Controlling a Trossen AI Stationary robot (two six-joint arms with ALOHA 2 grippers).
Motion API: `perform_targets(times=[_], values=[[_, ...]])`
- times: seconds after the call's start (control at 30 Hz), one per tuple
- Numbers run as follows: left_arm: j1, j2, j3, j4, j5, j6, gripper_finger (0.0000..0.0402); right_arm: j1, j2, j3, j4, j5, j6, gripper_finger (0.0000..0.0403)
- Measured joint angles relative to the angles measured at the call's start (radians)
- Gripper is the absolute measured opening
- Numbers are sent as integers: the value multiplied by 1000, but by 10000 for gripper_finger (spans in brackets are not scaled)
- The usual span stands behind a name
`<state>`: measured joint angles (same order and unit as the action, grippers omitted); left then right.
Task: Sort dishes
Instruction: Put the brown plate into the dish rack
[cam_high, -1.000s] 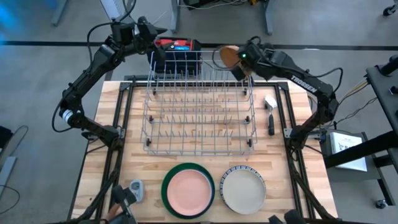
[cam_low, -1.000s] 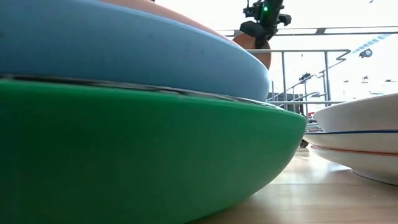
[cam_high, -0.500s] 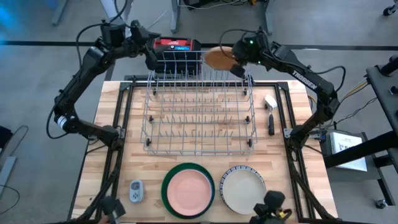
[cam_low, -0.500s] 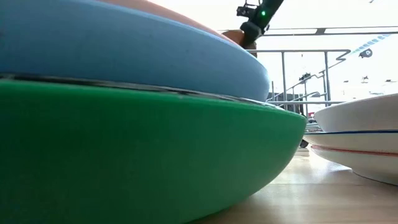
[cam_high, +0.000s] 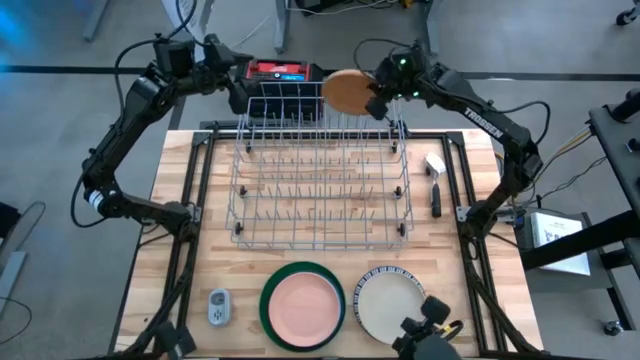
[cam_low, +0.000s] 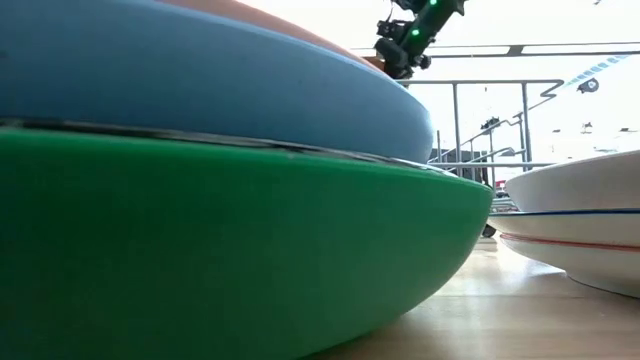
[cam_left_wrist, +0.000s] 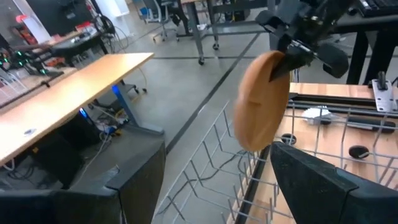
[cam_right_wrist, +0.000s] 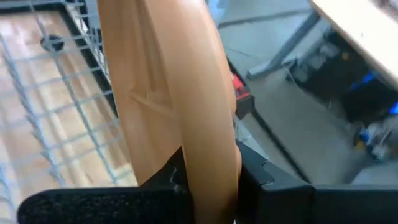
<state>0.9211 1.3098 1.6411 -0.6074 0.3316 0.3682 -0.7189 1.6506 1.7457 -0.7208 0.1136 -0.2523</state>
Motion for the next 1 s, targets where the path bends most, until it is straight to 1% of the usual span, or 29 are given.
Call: perform_targets(times=[0.07,0.17,0.23,0.43,0.5,0.57,0.67,0.73,0.9,1.0], values=[[0,3,-4,-5,-1,-5,279,21,3,-1,-5,135,145,47],[0,9,-10,-6,-9,-6,279,54,-8,-1,-32,348,290,47],[3,11,-13,-6,-10,-7,279,87,-11,-1,-61,428,336,47],[4,12,-36,27,-60,-15,279,175,-10,-1,-126,535,465,47],[5,14,-43,31,-64,-15,279,189,-10,-1,-161,592,478,47],[5,14,-46,30,-72,-15,279,195,-10,0,-228,643,555,47],[5,14,-46,30,-72,-27,279,197,-12,0,-382,640,742,47],[5,14,-47,34,-72,-29,279,210,-12,0,-446,648,849,47],[5,14,-47,91,-94,-29,279,305,-14,0,-450,649,967,47],[5,14,-47,103,-108,-26,279,369,-14,0,-454,672,1022,47]])
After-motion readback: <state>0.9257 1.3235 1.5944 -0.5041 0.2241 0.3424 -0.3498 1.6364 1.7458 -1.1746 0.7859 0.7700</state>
